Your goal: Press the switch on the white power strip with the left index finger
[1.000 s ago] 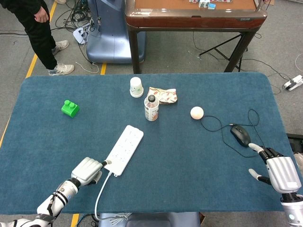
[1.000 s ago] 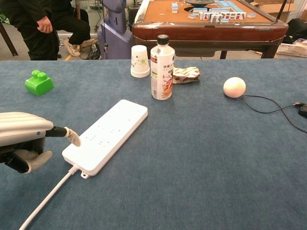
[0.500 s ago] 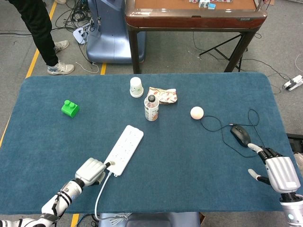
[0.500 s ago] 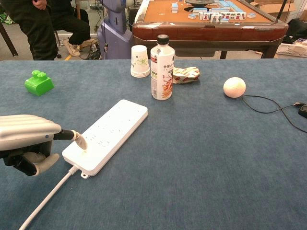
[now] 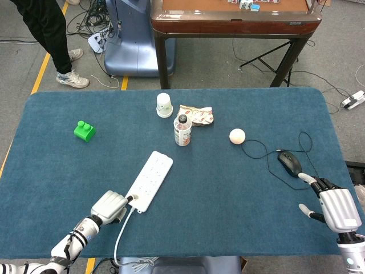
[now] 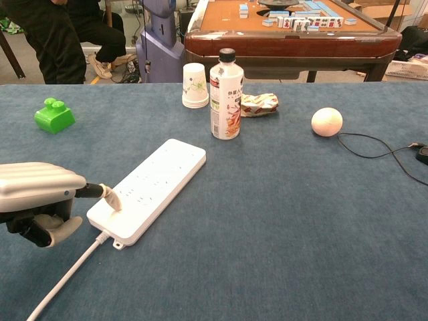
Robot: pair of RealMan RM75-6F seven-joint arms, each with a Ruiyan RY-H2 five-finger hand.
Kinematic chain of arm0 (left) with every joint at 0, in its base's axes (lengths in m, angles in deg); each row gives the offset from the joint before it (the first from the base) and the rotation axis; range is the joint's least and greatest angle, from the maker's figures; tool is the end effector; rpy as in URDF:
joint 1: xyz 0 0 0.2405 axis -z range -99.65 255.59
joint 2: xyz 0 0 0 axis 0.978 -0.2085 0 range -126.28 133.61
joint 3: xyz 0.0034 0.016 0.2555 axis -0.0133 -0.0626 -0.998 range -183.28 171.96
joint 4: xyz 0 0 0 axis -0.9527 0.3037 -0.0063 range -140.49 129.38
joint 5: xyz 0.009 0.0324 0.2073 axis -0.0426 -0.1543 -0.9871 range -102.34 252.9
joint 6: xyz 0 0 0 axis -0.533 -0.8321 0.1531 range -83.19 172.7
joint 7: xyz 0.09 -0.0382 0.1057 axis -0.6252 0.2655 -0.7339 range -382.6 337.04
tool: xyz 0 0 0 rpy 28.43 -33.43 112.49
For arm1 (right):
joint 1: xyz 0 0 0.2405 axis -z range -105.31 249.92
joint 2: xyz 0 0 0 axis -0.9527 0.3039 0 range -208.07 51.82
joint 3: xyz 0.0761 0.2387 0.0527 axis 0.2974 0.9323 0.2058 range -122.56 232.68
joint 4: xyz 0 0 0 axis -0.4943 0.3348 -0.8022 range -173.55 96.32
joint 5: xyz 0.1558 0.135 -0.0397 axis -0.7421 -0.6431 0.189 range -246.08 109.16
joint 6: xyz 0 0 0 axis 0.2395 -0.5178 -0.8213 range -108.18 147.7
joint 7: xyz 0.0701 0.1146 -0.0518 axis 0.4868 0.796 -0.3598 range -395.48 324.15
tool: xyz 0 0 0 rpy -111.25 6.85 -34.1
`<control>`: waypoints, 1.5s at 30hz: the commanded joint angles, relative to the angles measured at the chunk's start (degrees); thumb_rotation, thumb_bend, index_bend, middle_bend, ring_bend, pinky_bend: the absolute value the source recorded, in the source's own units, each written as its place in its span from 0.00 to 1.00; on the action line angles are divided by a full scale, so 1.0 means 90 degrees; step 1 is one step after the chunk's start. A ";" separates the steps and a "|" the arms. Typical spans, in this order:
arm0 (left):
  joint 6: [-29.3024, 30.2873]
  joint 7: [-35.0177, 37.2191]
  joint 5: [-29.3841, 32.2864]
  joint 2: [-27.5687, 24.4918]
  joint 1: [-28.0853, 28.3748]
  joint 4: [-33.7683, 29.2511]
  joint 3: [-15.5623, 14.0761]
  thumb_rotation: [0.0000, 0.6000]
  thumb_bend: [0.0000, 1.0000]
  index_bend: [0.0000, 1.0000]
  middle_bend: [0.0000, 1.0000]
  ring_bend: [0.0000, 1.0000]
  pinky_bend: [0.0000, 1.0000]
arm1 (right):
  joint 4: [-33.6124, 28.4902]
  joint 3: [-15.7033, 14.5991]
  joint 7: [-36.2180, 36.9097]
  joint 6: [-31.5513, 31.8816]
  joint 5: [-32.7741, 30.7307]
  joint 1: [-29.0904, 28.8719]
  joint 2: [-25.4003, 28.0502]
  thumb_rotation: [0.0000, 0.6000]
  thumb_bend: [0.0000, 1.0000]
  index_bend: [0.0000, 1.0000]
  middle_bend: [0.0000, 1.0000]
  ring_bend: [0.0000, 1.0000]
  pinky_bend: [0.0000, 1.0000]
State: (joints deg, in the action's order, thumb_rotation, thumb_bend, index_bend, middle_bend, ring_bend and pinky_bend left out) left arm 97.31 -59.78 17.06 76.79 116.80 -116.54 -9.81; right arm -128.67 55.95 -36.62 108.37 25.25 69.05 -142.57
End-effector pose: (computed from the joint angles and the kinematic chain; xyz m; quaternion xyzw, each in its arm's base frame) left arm -0.1753 0.2377 0.0078 -0.8378 -0.3725 -0.2049 0.3426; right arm -0.3046 -0.1644 0.1563 0.6321 -0.3442 0.3978 0.5690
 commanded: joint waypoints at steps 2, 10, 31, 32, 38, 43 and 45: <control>0.0013 -0.0062 0.0069 0.0037 0.0054 0.0023 -0.0026 1.00 0.67 0.21 1.00 1.00 1.00 | -0.0004 -0.0001 -0.0009 -0.0002 0.0001 -0.0002 0.0000 1.00 0.03 0.25 0.37 0.36 0.60; 0.0104 -0.0294 0.0290 0.0112 0.0170 -0.0014 -0.0101 1.00 0.67 0.23 1.00 1.00 1.00 | 0.0002 -0.0001 0.0030 0.0007 0.0001 -0.0001 0.0007 1.00 0.03 0.25 0.37 0.36 0.60; 0.1575 0.0898 -0.1821 -0.1254 -0.0785 -0.1017 -0.0286 1.00 0.66 0.19 0.99 0.93 1.00 | -0.0009 0.0000 0.0041 0.0003 -0.0012 -0.0003 0.0014 1.00 0.03 0.25 0.37 0.36 0.60; 0.1750 0.0972 -0.1993 -0.1305 -0.0907 -0.0980 -0.0320 1.00 0.66 0.17 0.95 0.86 1.00 | -0.0008 0.0001 0.0036 -0.0002 -0.0016 -0.0005 0.0013 1.00 0.03 0.25 0.37 0.36 0.60; 0.2619 0.1928 -0.2836 -0.1607 -0.1653 -0.0658 -0.0554 1.00 0.66 0.15 0.69 0.69 0.93 | -0.0016 0.0013 0.0019 -0.0009 -0.0043 -0.0007 0.0008 1.00 0.03 0.25 0.37 0.36 0.60; 0.3252 0.2004 -0.3097 -0.1664 -0.2208 -0.0274 -0.0632 1.00 0.66 0.17 0.53 0.52 0.78 | -0.0024 0.0027 -0.0020 -0.0032 -0.0077 -0.0014 -0.0001 1.00 0.03 0.25 0.37 0.36 0.60; 0.3496 0.1966 -0.3111 -0.1584 -0.2434 -0.0057 -0.0593 1.00 0.66 0.21 0.51 0.49 0.74 | -0.0030 0.0028 -0.0050 -0.0056 -0.0091 -0.0022 -0.0008 1.00 0.03 0.25 0.37 0.36 0.60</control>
State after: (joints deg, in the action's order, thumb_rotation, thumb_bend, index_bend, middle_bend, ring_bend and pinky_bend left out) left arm 126.72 -42.36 -9.99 62.44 96.89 -118.99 -14.99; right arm -128.92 56.20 -37.02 107.91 24.47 68.87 -142.61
